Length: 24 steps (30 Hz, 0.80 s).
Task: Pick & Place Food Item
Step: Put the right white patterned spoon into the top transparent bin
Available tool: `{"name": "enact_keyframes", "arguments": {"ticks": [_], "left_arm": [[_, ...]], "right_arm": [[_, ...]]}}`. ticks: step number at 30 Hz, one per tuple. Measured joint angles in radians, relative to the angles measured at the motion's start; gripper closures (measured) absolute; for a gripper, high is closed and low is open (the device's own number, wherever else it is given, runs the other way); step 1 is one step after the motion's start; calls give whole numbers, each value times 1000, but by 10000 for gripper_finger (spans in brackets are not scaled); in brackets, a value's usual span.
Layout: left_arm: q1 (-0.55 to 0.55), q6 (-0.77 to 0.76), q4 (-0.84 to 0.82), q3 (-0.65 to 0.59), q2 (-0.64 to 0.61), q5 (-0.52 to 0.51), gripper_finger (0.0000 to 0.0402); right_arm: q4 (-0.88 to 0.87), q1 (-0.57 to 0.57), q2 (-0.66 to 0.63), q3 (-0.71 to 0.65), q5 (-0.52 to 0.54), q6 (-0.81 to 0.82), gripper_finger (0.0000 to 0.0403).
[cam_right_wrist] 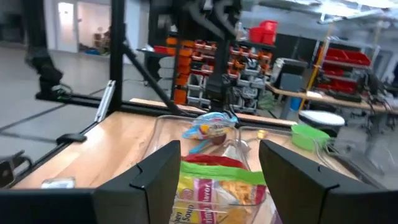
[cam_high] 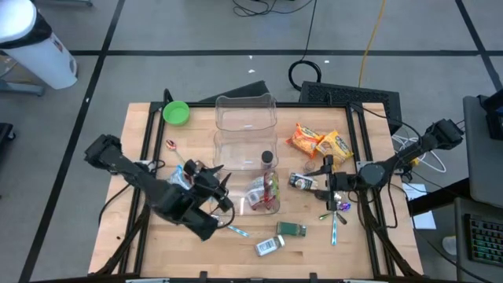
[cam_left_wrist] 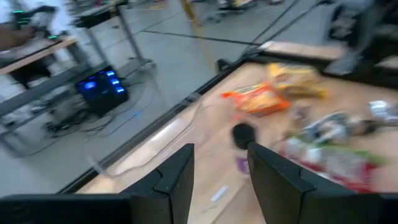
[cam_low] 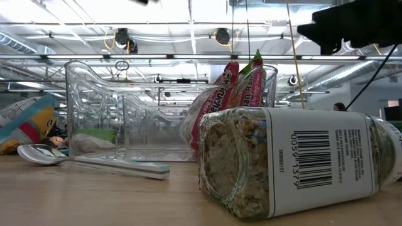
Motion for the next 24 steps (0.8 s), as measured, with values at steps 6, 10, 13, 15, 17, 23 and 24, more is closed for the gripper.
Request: {"name": "enact_keyframes", "arguments": {"ticks": [6,10,13,15,17,23,24], "left_arm": [[65,-80,77,-170,-8,-29,243],[118,192,324,-212,-23,49,243],[170,576,632,-228,-34,293,243],[211,845,828,-245,-34,529,243],[253,1061,944,-253,-32,784,243],[409,1212,1001,-253,-48,985,243],[437,1210,998,-253,-48,993,243]], "right_arm": [[-5,-66,0,0,-1,90,193],[-8,-96,0,0,-2,121,193],[-16,-113,1,0,-2,133,193],[-16,-119,1,0,-2,133,193],[-21,-124,1,0,-2,133,193],[-47,-125,1,0,-2,132,193],[-61,-125,1,0,-2,130,193]]}}
